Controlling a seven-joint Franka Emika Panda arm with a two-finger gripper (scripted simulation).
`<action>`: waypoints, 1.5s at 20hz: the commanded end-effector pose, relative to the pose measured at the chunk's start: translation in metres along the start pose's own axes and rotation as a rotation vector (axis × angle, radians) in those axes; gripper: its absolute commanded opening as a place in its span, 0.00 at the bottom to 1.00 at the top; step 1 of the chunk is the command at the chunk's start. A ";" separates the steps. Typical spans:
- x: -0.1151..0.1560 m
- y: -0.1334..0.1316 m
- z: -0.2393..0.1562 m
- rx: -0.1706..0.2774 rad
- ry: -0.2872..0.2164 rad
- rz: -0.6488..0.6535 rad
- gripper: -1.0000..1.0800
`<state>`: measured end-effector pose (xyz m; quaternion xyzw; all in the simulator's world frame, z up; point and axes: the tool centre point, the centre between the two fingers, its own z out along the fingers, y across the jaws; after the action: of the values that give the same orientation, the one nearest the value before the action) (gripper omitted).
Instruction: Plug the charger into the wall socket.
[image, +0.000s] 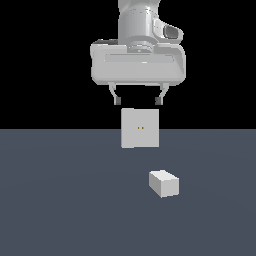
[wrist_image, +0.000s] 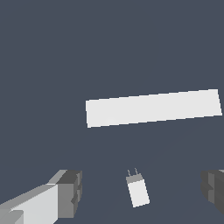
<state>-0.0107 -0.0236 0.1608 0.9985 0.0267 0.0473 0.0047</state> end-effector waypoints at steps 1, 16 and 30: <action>-0.012 0.002 0.009 0.004 0.010 -0.026 0.96; -0.078 0.021 0.072 0.034 0.078 -0.193 0.96; -0.092 0.027 0.090 0.046 0.094 -0.236 0.96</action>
<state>-0.0927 -0.0565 0.0624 0.9850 0.1452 0.0925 -0.0137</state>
